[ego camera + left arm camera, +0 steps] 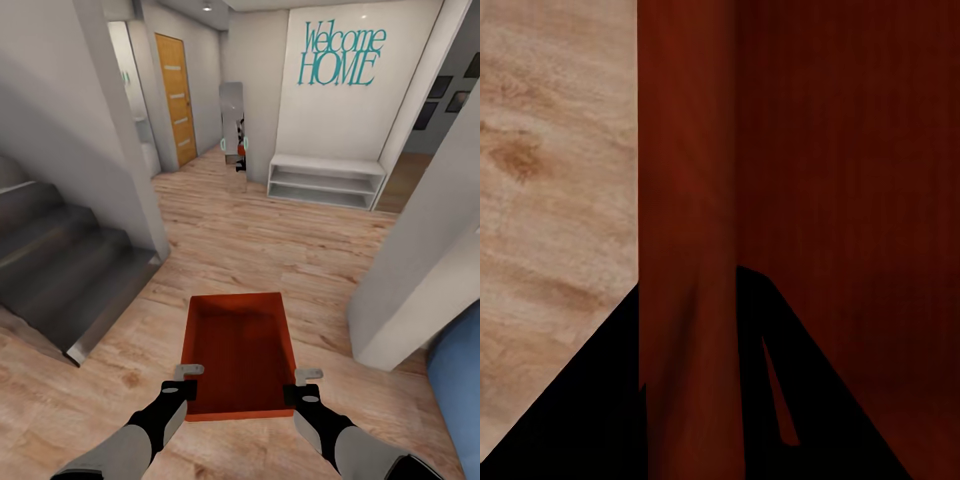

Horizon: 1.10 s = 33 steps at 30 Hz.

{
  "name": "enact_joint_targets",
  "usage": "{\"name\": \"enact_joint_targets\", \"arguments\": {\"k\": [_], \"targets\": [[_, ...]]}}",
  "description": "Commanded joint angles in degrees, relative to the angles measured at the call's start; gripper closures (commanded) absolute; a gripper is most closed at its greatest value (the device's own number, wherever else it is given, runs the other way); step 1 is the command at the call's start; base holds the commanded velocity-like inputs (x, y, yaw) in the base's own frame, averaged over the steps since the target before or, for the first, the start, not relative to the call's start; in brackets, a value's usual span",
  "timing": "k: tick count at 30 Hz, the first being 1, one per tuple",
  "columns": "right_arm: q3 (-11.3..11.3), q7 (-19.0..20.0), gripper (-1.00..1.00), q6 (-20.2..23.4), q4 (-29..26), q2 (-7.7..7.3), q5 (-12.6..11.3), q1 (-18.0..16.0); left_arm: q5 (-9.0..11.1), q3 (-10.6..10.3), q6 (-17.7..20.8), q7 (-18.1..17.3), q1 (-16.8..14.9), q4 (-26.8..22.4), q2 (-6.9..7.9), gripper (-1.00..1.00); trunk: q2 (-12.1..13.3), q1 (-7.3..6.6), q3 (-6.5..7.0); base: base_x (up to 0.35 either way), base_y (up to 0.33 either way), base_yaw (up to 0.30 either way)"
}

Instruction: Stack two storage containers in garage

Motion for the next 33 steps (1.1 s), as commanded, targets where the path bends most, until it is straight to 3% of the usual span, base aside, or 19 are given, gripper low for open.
{"name": "enact_joint_targets", "arguments": {"k": [1, 33], "targets": [[-1.88, -0.14, 1.0, -1.48, -0.38, -0.94, 0.21, -0.06, 2.84, 1.58, 0.32, -4.19, 0.0, -0.07, 5.34, 1.0, -0.11, 0.06, -0.1, 0.324, 0.0, 0.0], [-1.92, -0.14, 1.0, -1.48, -0.38, -1.03, 0.21, -0.06, 2.9, 1.59, 0.34, -4.19, 0.0, -0.07, 5.3, 1.0, -0.11, 0.06, -0.1, 0.324, 0.0, 0.0]]}}
